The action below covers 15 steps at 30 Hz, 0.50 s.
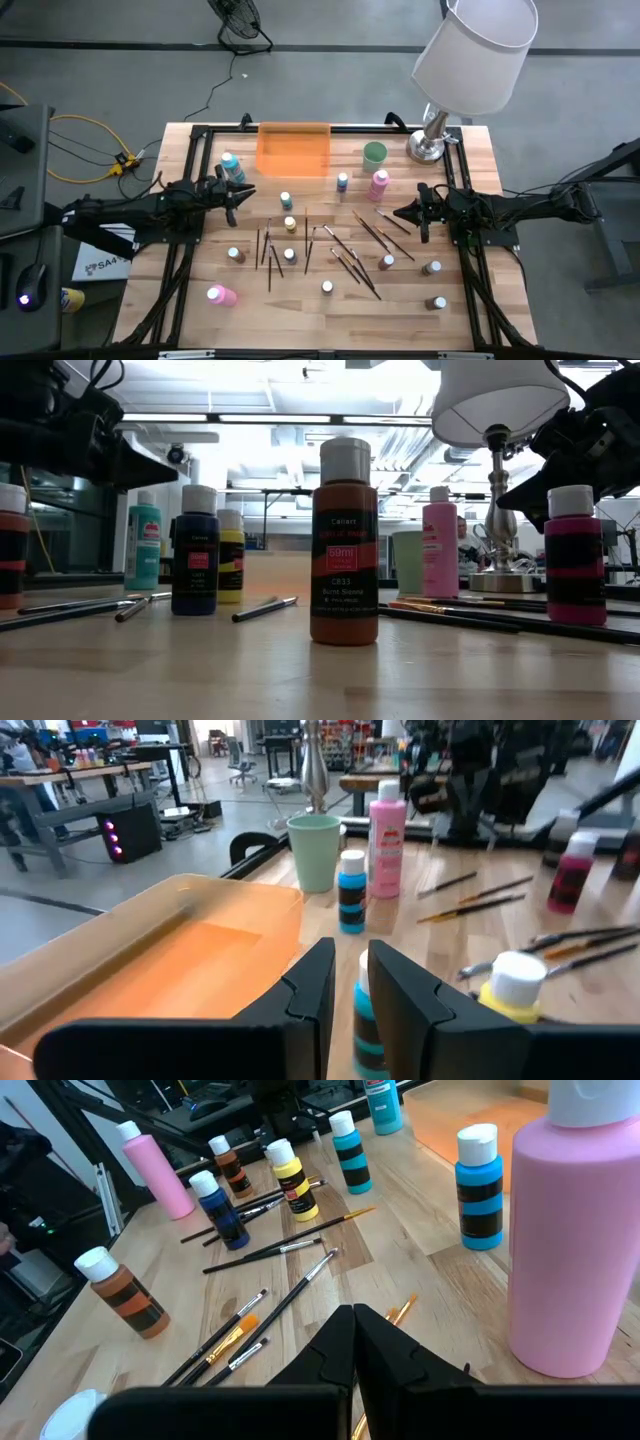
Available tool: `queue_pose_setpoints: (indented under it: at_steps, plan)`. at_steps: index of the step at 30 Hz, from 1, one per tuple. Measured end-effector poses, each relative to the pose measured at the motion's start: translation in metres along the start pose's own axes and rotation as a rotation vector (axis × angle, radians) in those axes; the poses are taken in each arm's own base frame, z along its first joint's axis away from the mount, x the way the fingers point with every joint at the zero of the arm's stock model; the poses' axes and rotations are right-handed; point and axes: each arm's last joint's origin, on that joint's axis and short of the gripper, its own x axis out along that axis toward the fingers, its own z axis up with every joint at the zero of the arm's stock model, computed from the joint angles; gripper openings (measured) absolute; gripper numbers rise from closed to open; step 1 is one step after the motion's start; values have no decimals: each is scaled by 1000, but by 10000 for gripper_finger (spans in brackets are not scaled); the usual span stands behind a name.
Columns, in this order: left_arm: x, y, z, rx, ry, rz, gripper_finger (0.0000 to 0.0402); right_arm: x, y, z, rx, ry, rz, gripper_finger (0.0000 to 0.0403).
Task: Pick & Place Paint Supplies
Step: Put the small light blue paint bottle into the orange bin
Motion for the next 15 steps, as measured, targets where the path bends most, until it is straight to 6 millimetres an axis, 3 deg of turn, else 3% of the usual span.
queue_pose_setpoints:
  at_steps: [6,15]
  plan:
    - [12,-5,-1,36,24,-57,93,0,0,0,0,0,0,2]
    - [34,-11,-8,42,73,-96,250,0,0,0,0,0,0,2]
